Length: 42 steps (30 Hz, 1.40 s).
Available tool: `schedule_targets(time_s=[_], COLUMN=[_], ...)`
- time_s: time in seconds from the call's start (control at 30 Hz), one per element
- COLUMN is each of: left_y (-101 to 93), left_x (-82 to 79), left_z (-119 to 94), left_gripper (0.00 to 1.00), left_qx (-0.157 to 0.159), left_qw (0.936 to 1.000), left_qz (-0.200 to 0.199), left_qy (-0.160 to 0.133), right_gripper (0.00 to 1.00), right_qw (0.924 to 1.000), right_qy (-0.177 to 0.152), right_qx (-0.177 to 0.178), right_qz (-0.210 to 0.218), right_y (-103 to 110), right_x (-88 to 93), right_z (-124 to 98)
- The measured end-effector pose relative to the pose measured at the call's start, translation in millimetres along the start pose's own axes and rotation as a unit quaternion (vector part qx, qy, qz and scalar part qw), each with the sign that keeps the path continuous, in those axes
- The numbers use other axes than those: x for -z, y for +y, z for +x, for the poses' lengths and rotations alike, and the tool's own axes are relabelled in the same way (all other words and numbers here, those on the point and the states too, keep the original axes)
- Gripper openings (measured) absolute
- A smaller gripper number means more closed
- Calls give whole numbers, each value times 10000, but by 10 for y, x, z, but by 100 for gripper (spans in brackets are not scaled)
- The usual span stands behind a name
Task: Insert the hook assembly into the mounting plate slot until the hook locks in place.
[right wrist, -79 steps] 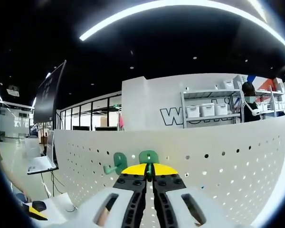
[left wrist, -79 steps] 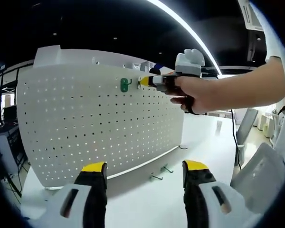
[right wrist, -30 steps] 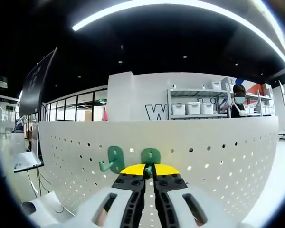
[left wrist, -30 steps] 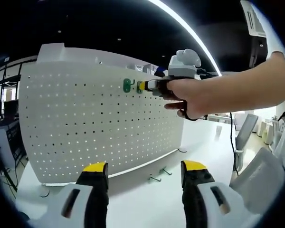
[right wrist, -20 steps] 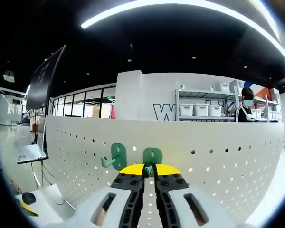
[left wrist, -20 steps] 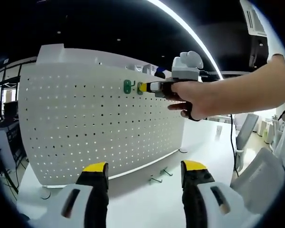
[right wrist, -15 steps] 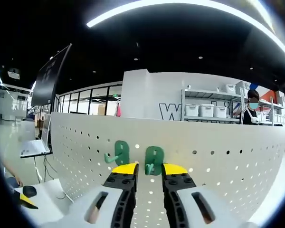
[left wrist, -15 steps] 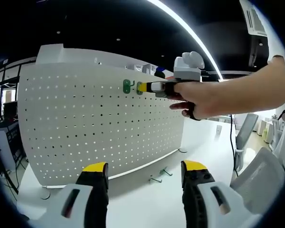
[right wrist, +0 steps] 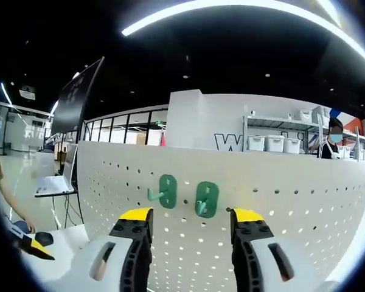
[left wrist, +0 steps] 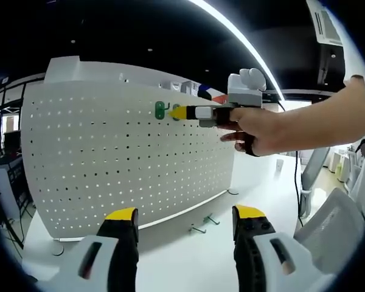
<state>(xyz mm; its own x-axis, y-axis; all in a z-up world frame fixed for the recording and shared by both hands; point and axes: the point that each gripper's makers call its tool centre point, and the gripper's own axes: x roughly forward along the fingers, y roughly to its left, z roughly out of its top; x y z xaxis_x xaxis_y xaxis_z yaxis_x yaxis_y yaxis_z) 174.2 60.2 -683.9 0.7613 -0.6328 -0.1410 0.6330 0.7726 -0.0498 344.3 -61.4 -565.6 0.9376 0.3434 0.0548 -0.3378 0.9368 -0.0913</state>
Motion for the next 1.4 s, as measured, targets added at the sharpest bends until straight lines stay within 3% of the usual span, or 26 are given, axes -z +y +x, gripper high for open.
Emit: schedule_targets(time_s=[0.17,0.3,0.57,1.4], left_y=[5,11,12,15], left_x=[-2,-6,-7,36], left_z=[0,-1,12,33], left_gripper=[64,64,64,65], left_qx=[-2,-5,2,38], left_qw=[10000,10000,10000,10000], left_qz=[4,22,26,54], left_qy=[6,10,14,75], right_gripper=[46,45,45,48], right_qw=[9999,9964,9947,9940], right_qy=[-79,-439,-550,-76], right_qx=[-143,-685,-825,-1084], right_qz=[-3,235,281,113], right_y=[-19,56,21,-33], right_x=[-29,-94,-147,257], right_z=[-38,-117,-154,-673])
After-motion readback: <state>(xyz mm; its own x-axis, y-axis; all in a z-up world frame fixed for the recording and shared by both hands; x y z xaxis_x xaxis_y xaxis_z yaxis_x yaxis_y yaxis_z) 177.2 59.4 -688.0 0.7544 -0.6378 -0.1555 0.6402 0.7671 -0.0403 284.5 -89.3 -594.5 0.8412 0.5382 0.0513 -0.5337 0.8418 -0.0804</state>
